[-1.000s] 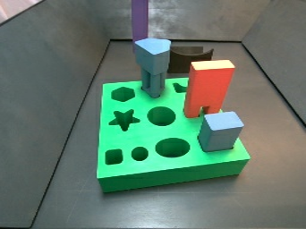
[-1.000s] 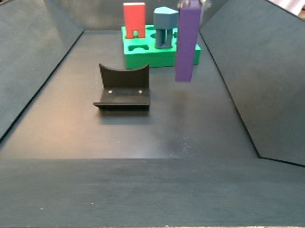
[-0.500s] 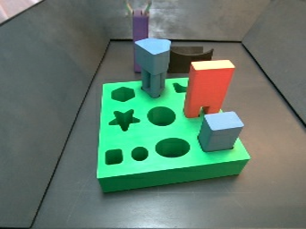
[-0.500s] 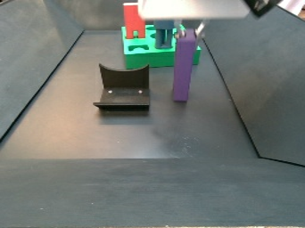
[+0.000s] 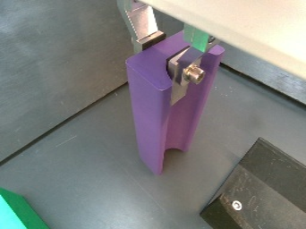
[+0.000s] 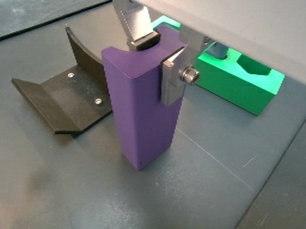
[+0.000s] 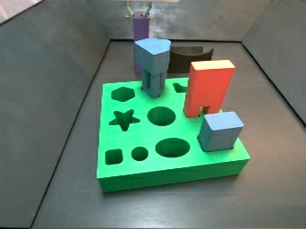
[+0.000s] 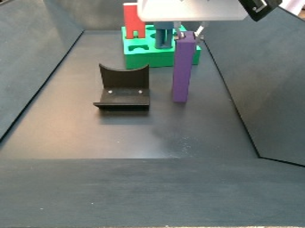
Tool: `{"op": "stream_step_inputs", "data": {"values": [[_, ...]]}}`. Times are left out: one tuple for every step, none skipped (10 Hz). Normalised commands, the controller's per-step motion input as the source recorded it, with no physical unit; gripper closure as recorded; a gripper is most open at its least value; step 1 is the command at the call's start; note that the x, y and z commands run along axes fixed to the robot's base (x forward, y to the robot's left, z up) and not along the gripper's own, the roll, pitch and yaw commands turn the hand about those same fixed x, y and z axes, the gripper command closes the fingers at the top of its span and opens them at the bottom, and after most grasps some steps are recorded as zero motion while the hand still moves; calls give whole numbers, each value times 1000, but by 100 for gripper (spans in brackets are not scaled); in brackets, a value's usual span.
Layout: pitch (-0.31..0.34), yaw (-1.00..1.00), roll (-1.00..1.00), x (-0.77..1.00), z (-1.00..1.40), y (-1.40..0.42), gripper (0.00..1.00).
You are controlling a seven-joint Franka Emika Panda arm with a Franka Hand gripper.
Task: Pick up the arch object. Move up. Place the arch object on the fixture. Regrasp the arch object. Rotate the arch object. Move to above the board. Insert the arch object.
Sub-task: Rotate the arch object.
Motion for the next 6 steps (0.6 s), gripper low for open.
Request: {"op": "stream_step_inputs", "data": {"values": [[-67,-29,-156,-3,-221,13,100],[-67,-29,-156,-3,-221,13,100],[-67,-29,-156,-3,-221,13,100],[-67,-29,-156,-3,-221,13,100],[-67,-29,-156,-3,-221,13,100],[-67,-29,44,0,0,0,0]]}}
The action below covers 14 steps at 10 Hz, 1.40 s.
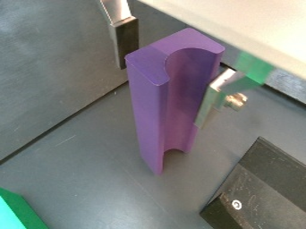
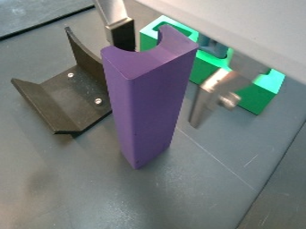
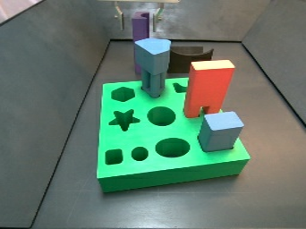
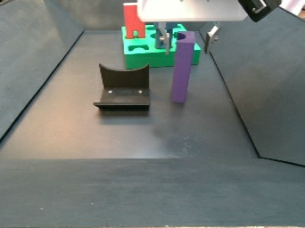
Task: Pick up the arch object. Move up. Place the arch object on the fixture. Regrasp the arch object. Rotate the arch object. Move to above the board. Insert the arch object.
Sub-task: Rotate the arch object.
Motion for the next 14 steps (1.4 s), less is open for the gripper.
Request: {"op": "stream_step_inputs", "data": {"values": [[-56,-19,38,0,1000,0,0],[-39,-17,36,-14,1000,0,0],[4,-16,32,-35,914,0,0],[13,-15,31,-26,804,1,0],[34,-13,30,-14,560,4,0],[49,-12,28,1,371,6,0],[67,-11,27,12,182,8,0],[12,-1000,4,0,0,83,0],[12,-1000,2,3,-11,78,0],[11,-1000,0,6,-2,69,0],[12,-1000,0,9,-2,42,0],[12,-1000,0,10,-2,35,0],[13,-1000,-1,10,-2,32,0],[14,-1000,-1,10,-2,28,0]]}}
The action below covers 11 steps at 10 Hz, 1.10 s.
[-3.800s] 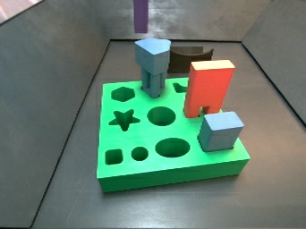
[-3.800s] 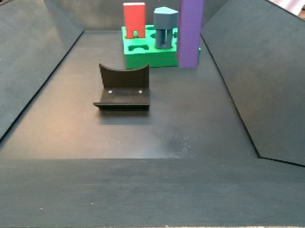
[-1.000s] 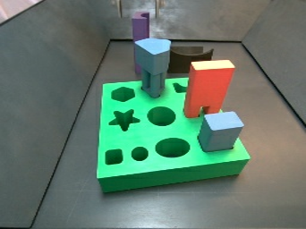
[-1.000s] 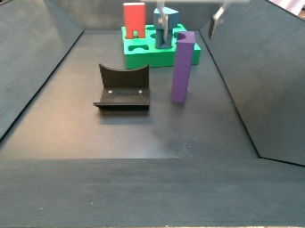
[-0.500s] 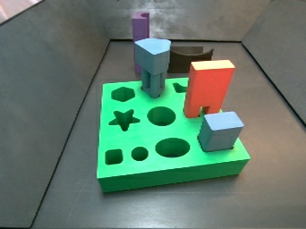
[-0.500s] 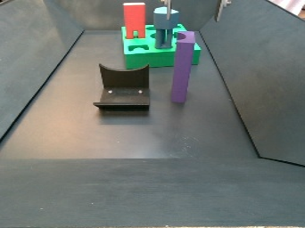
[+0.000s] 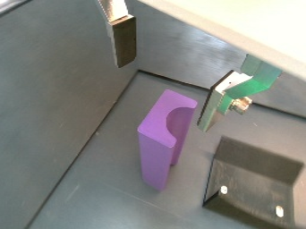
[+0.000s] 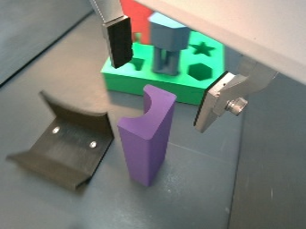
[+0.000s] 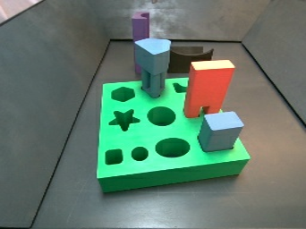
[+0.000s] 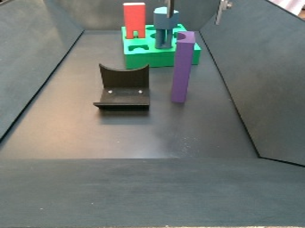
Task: Pick up the arch object. Move up. Place the arch object on the fixture. Regrasp the arch object. Rotate the arch object. Move to above the board. Insert the arch object.
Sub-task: Rotate the arch object.
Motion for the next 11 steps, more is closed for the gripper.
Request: {"op": "stream_step_inputs", "data": {"values": [[15,-1000,-1,11,-2,25,0],[16,-1000,-1,11,-2,24,0],[16,-1000,-1,11,-2,23,0],[18,-1000,-1,11,-2,23,0],[19,-1000,-1,11,-2,22,0],[21,-1000,-1,11,-2,21,0],[23,-1000,-1,11,-2,21,0],[25,-1000,-1,11,-2,21,0],[29,-1000,-1,11,-2,20,0],[32,-1000,-1,11,-2,20,0],[35,-1000,-2,11,-2,20,0]]}}
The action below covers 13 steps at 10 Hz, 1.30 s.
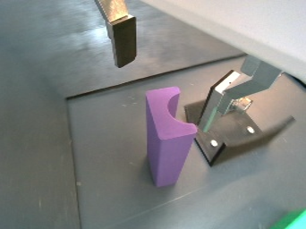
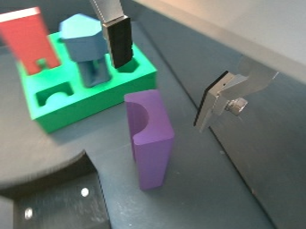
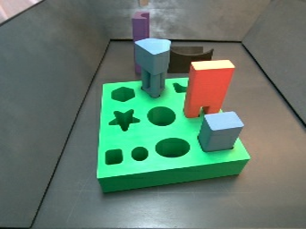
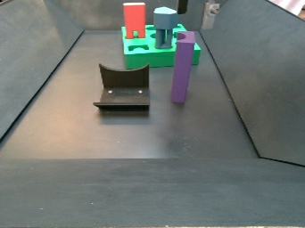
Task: Pick up the arch object. Move up. Place the arch object on the fixture. Regrasp the arch object. Rotate the arch object. Move to above the board. Insert the arch object.
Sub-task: Rotate the arch object.
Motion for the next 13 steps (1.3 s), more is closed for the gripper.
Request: {"op": "stream_step_inputs", "data": {"values": [[44,-1000,-2,11,-2,20,0],[54,-1000,-2,11,-2,20,0],[67,-994,-3,12,-2,20,0],[67,-827,-3,12,-1,20,0],[65,-419,-3,13,1,20,0],[65,-283,-3,14,1,19,0],[64,-141,-3,0,-1000,0,0],[38,-83,0,23,-1000,3,0],[10,-62,3,32,-1000,6,0],[-8,-55,5,32,-1000,9,0],[-27,-47,7,17,-836,10,0],[-42,-43,9,10,-669,10,0],[-50,-42,10,10,-447,10,0]]}}
